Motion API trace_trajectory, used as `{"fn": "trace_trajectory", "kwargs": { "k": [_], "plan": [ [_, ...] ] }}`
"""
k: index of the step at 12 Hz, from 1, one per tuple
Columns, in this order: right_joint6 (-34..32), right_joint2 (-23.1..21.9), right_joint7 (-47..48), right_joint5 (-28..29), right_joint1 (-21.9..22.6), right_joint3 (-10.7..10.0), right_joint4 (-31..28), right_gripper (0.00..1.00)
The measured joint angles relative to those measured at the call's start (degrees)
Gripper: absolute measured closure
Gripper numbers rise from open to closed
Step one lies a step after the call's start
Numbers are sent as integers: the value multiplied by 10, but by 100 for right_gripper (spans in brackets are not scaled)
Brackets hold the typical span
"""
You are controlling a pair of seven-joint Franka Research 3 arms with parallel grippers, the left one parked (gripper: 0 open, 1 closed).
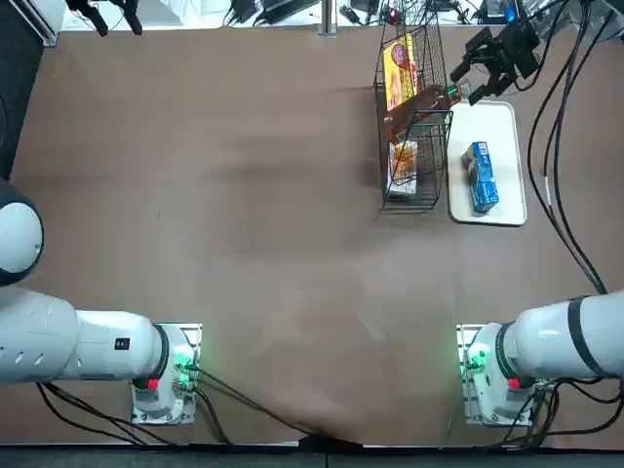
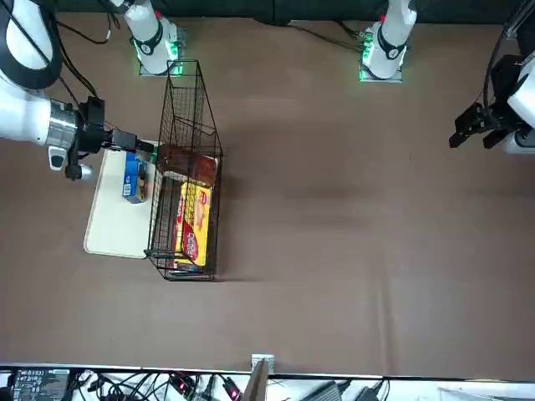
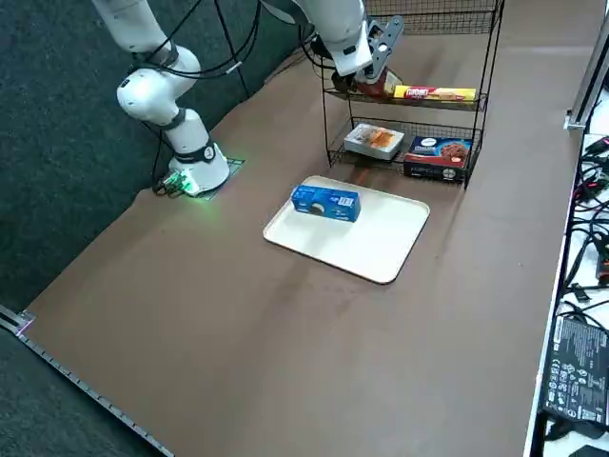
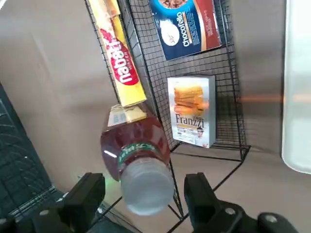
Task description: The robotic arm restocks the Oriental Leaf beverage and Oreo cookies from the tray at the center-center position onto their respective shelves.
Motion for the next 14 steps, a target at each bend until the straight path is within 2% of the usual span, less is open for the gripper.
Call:
{"fn": "trace_trajectory", "kwargs": {
  "k": [4,14],
  "plan": [
    [0,0,0,-29,-7,0,1,0],
    [1,12,2,-34,-20,-1,47,0]
  ]
}}
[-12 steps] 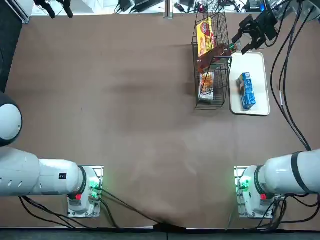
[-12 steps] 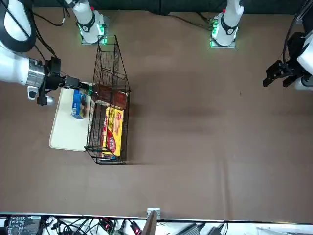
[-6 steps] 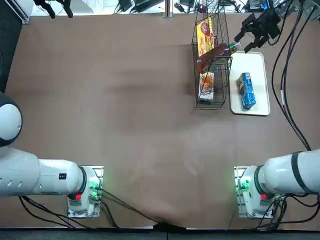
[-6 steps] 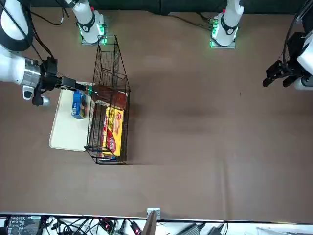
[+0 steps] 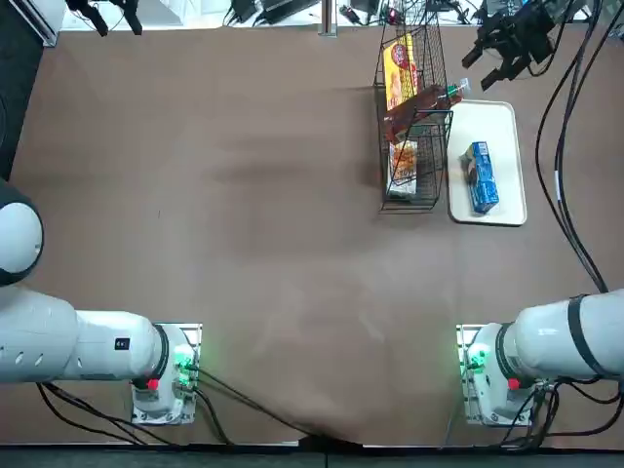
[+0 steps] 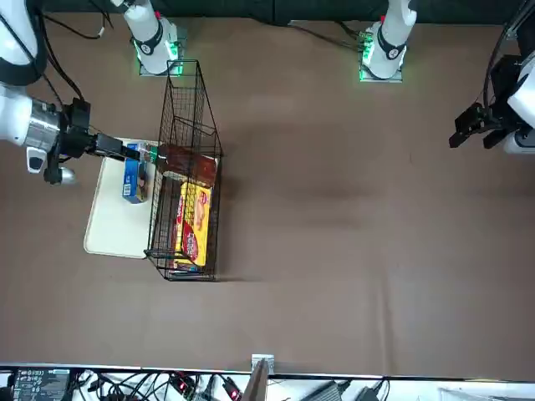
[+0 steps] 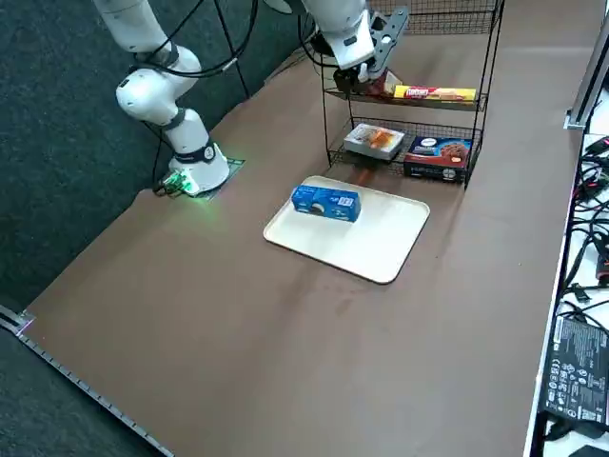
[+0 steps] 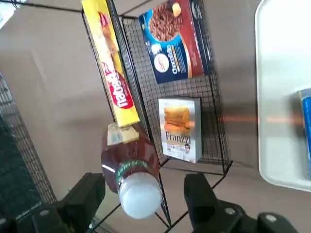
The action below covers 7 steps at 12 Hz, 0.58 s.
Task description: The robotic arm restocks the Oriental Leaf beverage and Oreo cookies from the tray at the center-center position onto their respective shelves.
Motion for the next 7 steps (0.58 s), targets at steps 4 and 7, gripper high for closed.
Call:
{"fn": "trace_trajectory", "kwargs": {
  "k": [4,7],
  "plan": [
    [10,21,0,-19,-16,-1,23,1],
    [30,55,0,-98,-32,-1,48,1]
  ]
}}
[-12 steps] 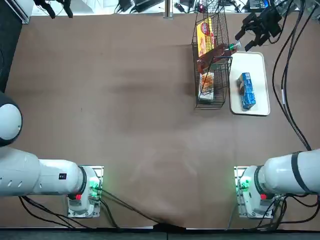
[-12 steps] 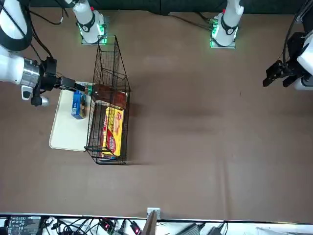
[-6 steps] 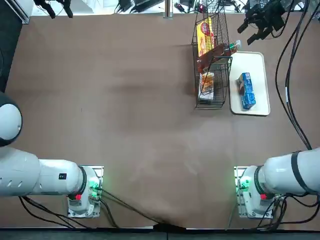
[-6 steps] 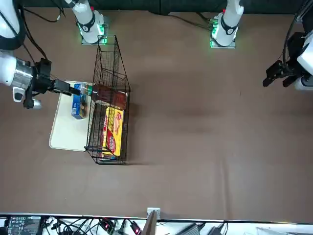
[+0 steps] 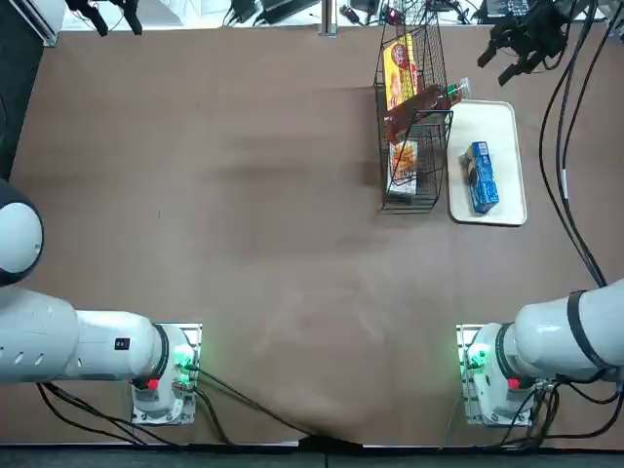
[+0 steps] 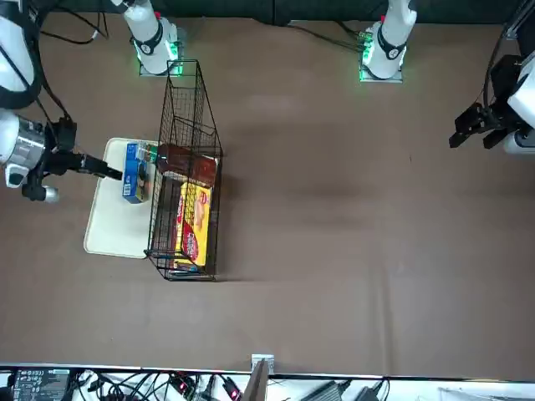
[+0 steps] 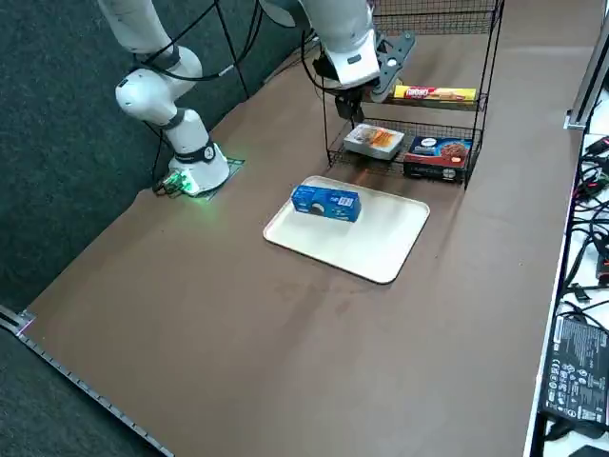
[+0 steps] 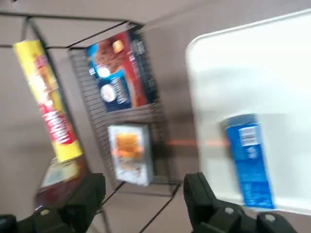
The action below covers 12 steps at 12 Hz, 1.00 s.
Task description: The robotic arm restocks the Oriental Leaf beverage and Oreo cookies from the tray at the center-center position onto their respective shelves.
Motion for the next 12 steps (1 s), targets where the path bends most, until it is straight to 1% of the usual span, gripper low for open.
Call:
{"fn": "trace_trajectory", "kwargs": {
  "k": [3,5,7,10,12],
  "plan": [
    [19,20,0,-58,-12,-1,9,1],
    [24,32,0,-112,-10,0,9,1],
    [33,44,0,-151,-4,3,2,0],
    [63,52,-1,-214,5,4,-30,0],
    [88,52,-1,-233,10,5,-60,0]
  ]
}}
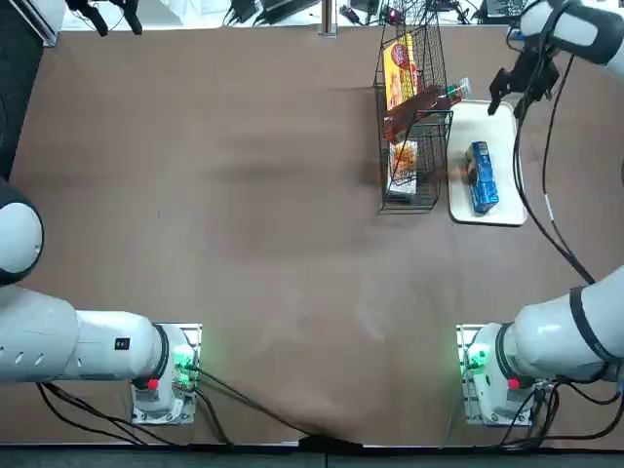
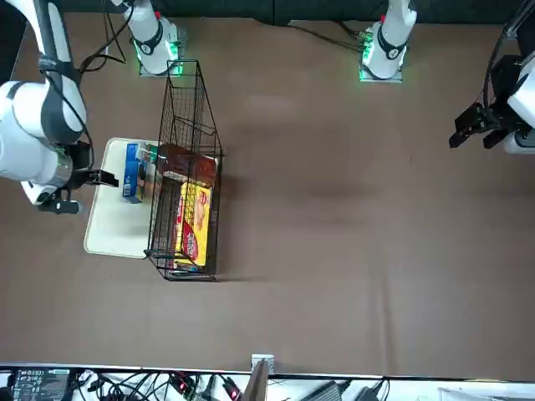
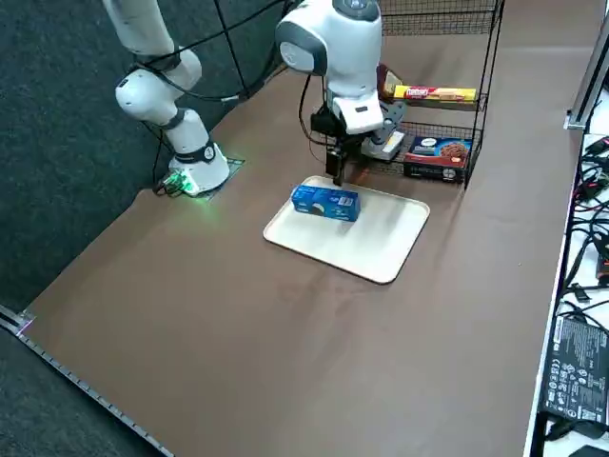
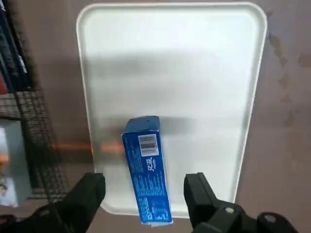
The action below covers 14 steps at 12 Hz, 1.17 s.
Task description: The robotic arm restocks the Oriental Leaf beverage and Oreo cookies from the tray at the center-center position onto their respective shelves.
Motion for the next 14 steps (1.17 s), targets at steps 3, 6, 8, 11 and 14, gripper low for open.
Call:
{"fn": "trace_trajectory", "kwargs": {
  "k": [3,6,8,11,14],
  "plan": [
    [53,0,-2,-6,3,1,-49,0],
    [143,-6,-28,-7,2,1,-132,0],
    [165,-9,-32,-7,1,1,-154,0],
    [189,-10,-34,-7,1,1,-167,0],
    [201,-9,-36,-7,3,2,-172,0]
  ]
}}
